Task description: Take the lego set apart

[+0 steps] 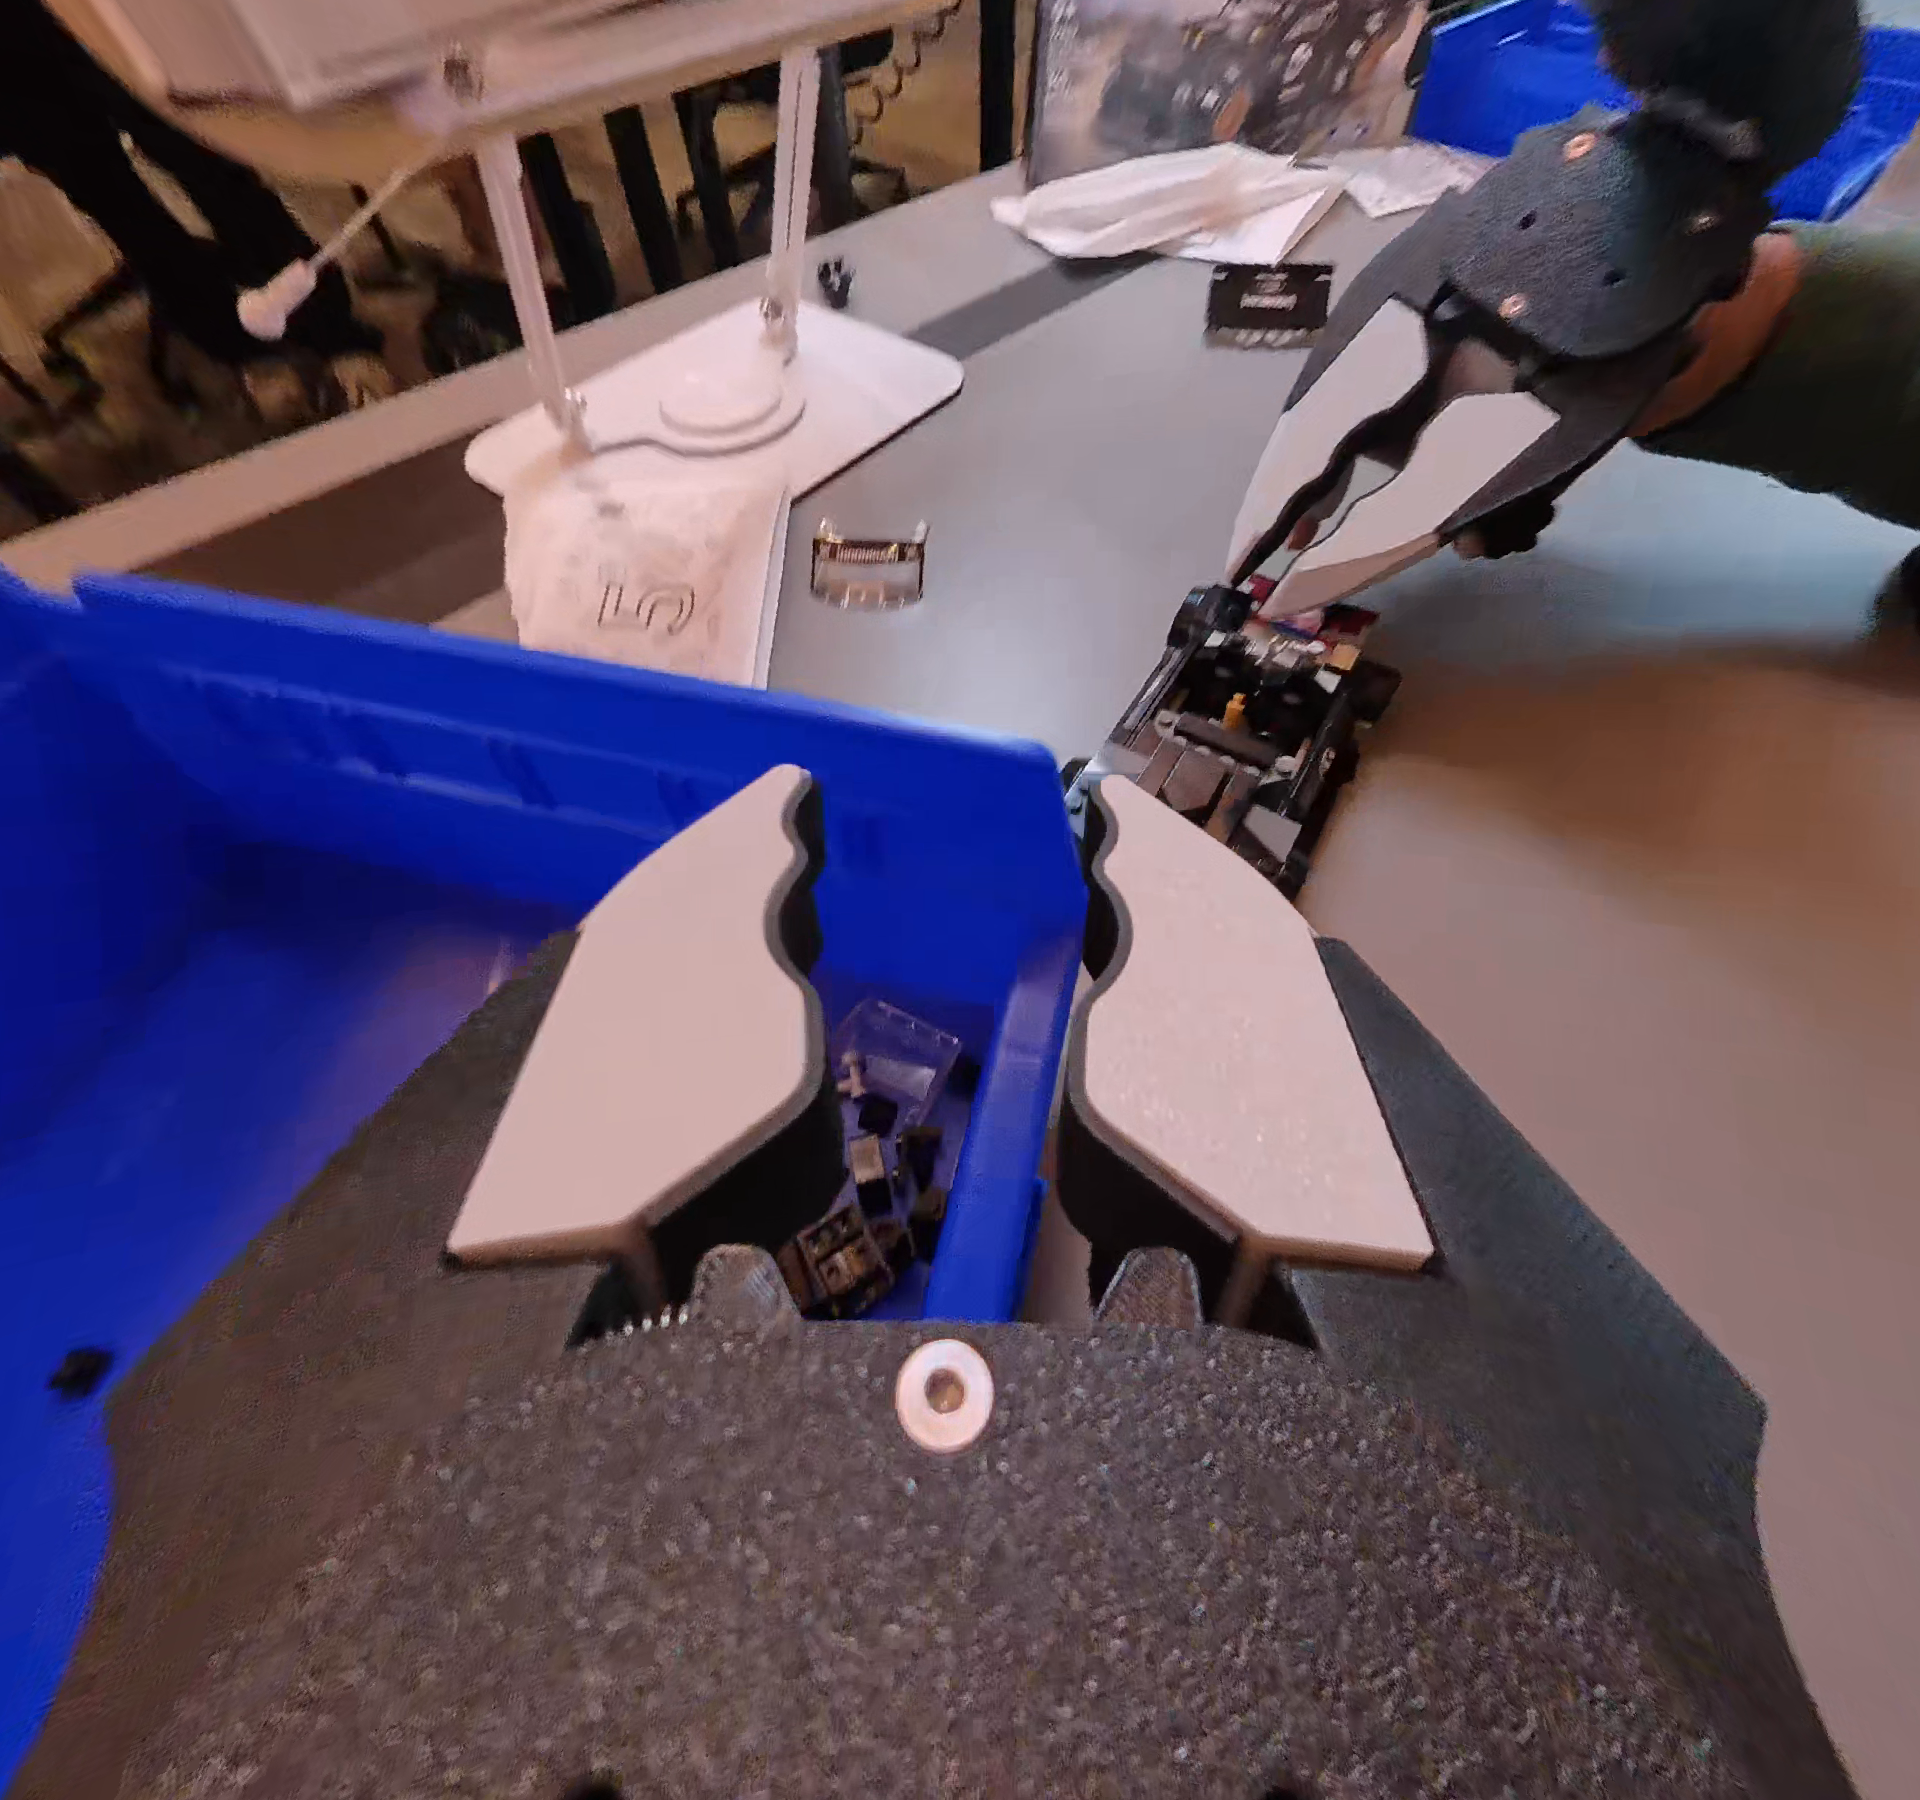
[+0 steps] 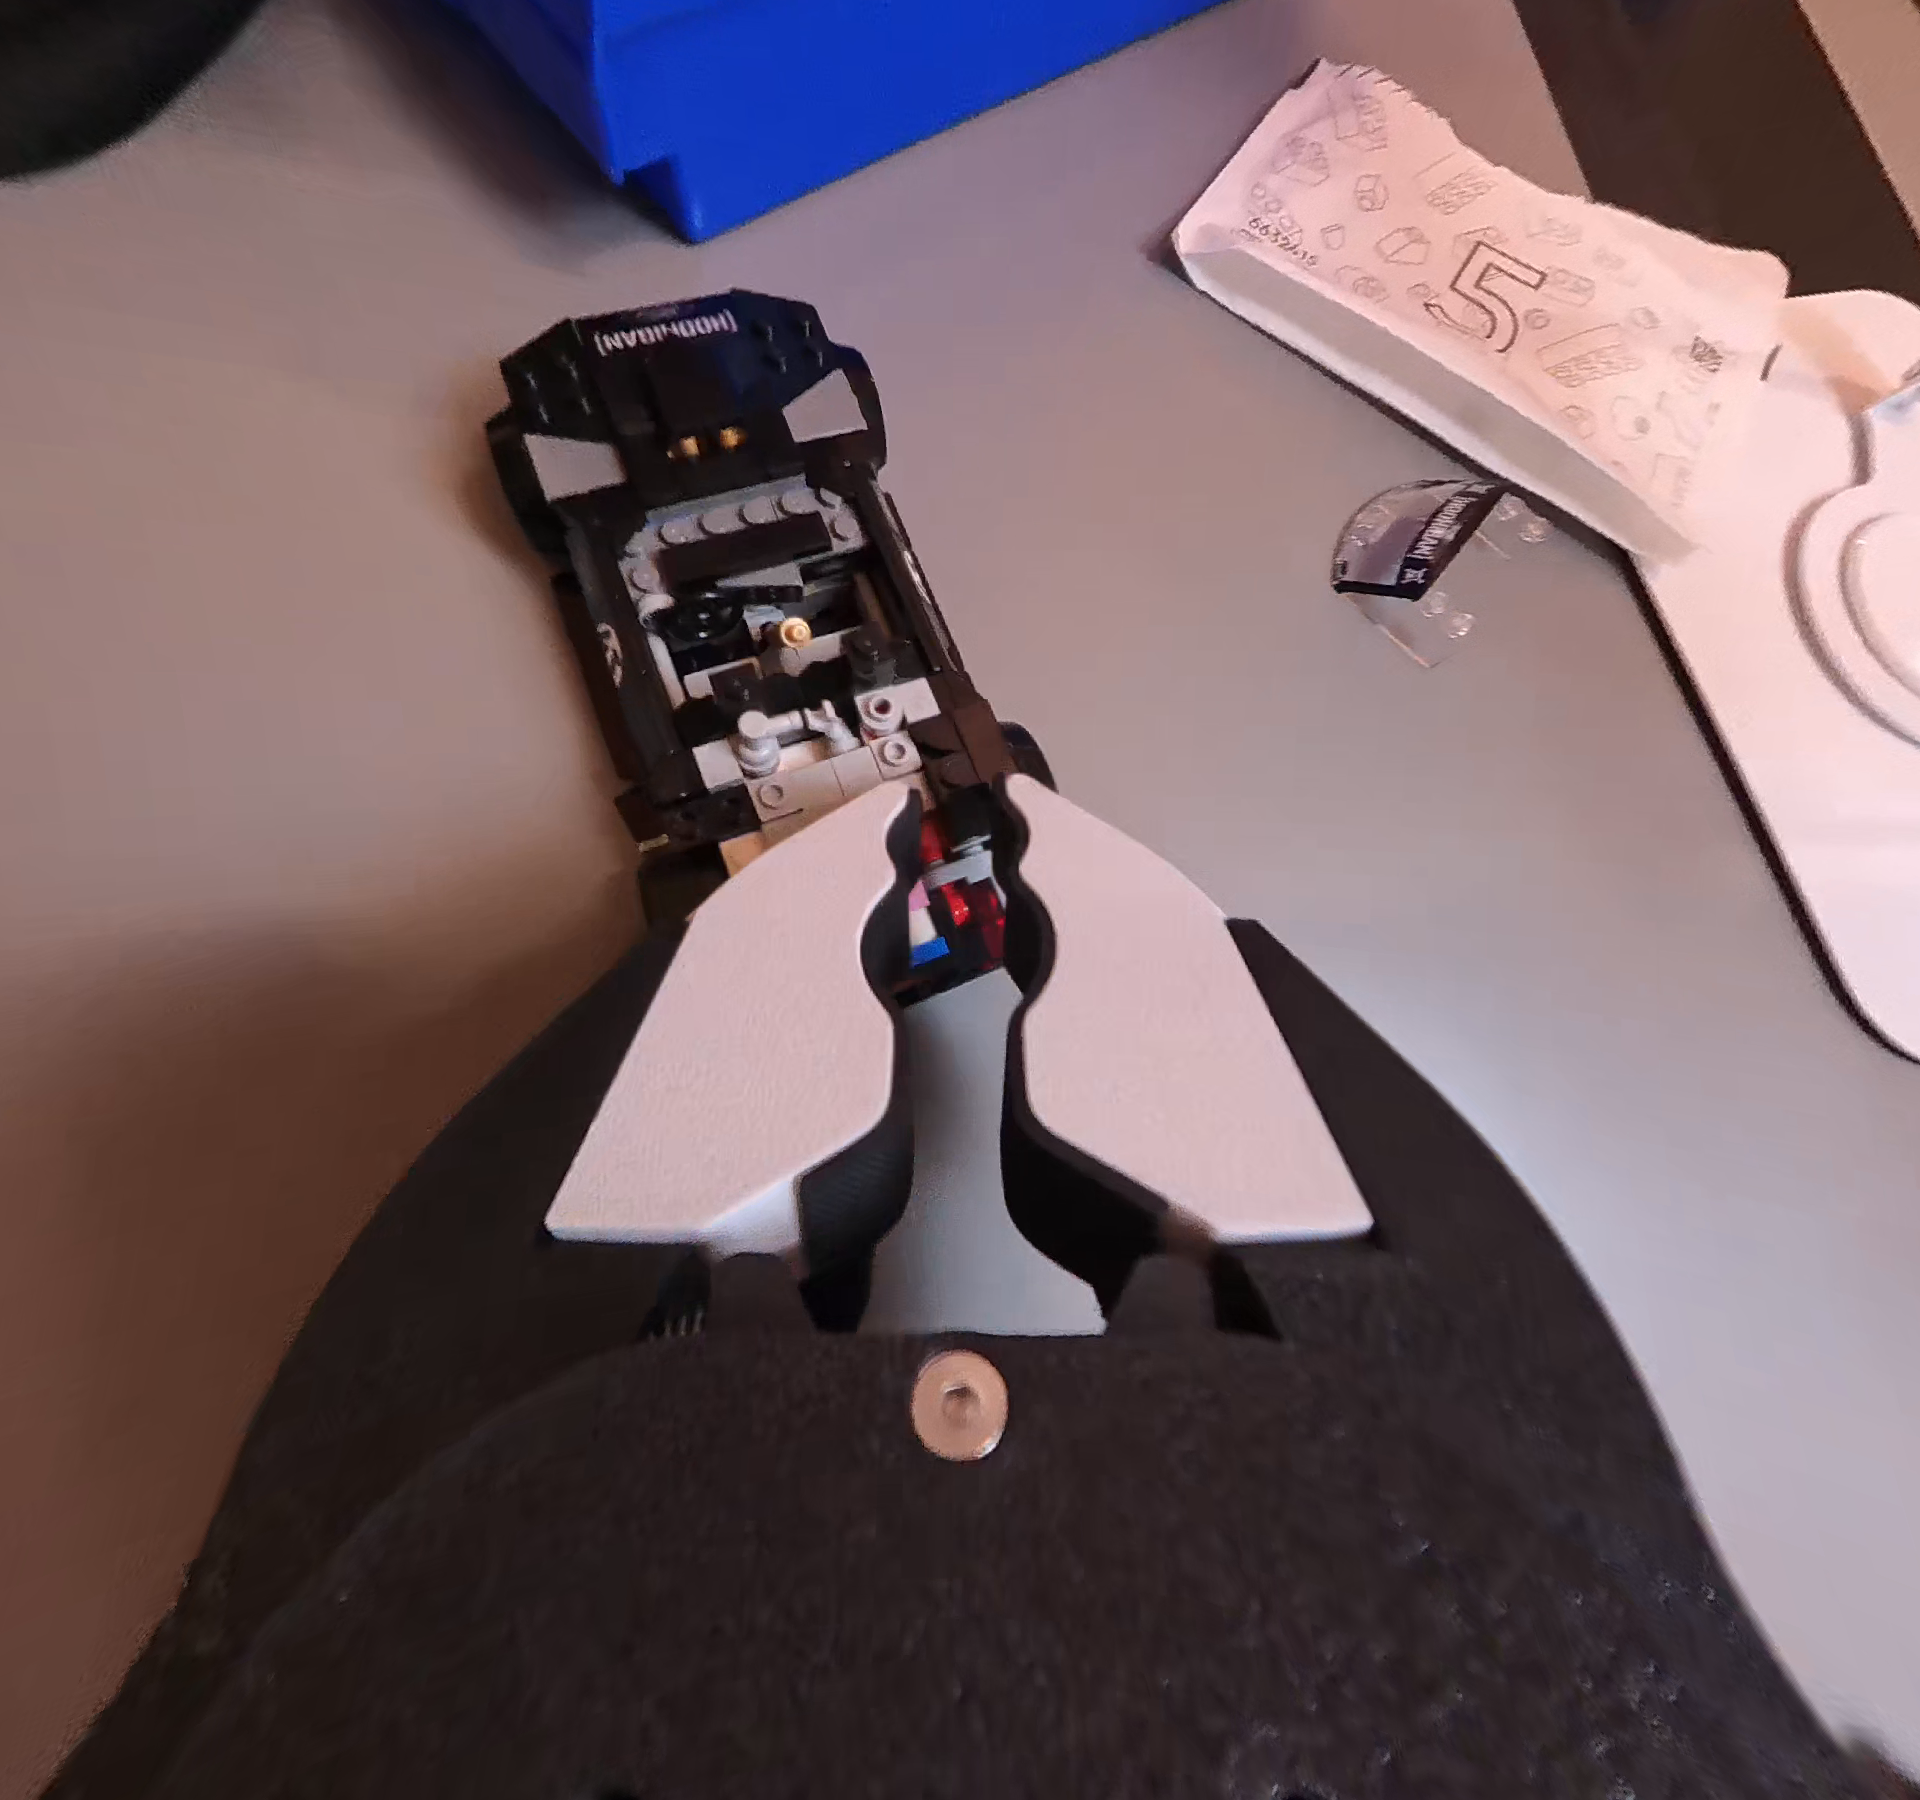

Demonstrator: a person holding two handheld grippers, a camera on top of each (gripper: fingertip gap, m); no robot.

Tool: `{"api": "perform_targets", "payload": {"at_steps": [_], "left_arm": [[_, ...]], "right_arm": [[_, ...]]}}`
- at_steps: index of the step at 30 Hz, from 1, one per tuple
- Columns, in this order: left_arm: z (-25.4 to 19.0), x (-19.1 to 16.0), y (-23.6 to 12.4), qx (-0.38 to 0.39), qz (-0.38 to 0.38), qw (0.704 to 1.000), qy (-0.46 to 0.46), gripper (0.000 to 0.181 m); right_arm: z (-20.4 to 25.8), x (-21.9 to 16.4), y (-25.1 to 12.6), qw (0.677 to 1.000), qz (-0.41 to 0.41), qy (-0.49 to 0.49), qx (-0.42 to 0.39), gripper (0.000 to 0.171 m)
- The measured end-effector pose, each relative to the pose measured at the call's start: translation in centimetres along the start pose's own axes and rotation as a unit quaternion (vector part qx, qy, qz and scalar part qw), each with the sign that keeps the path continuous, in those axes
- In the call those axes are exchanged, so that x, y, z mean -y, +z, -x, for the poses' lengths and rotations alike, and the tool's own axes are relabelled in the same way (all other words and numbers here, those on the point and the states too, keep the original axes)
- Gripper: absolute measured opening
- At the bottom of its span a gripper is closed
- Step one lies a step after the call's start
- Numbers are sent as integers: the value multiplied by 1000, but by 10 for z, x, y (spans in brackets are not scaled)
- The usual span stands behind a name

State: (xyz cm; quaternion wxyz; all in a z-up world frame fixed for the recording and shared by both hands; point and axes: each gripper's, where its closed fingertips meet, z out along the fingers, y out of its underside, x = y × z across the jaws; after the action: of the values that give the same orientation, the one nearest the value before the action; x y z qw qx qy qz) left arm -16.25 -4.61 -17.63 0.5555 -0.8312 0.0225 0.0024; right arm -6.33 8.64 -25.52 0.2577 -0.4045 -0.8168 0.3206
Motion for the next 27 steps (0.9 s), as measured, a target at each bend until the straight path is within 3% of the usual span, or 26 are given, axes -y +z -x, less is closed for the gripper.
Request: {"api": "perform_targets", "payload": {"at_steps": [8,12,16,20,23,27], "left_arm": [[-19,24,-5,-24,-74,996,36,34],[-63,38,-7,-123,-97,987,46,35],[-100,37,15,-164,-58,983,62,41],[-127,17,53,-165,31,984,63,53],[-126,1,80,-123,94,983,99,68],[-119,-10,101,-112,150,979,81,80]], "right_arm": [[-1,-1,1,994,17,-99,-36,7],[-1,-1,1,995,19,-92,-26,8],[0,-1,3,997,23,-78,16,10],[1,1,5,995,31,-88,47,9],[2,4,8,992,36,-97,70,10],[3,7,11,987,43,-128,83,11]]}}
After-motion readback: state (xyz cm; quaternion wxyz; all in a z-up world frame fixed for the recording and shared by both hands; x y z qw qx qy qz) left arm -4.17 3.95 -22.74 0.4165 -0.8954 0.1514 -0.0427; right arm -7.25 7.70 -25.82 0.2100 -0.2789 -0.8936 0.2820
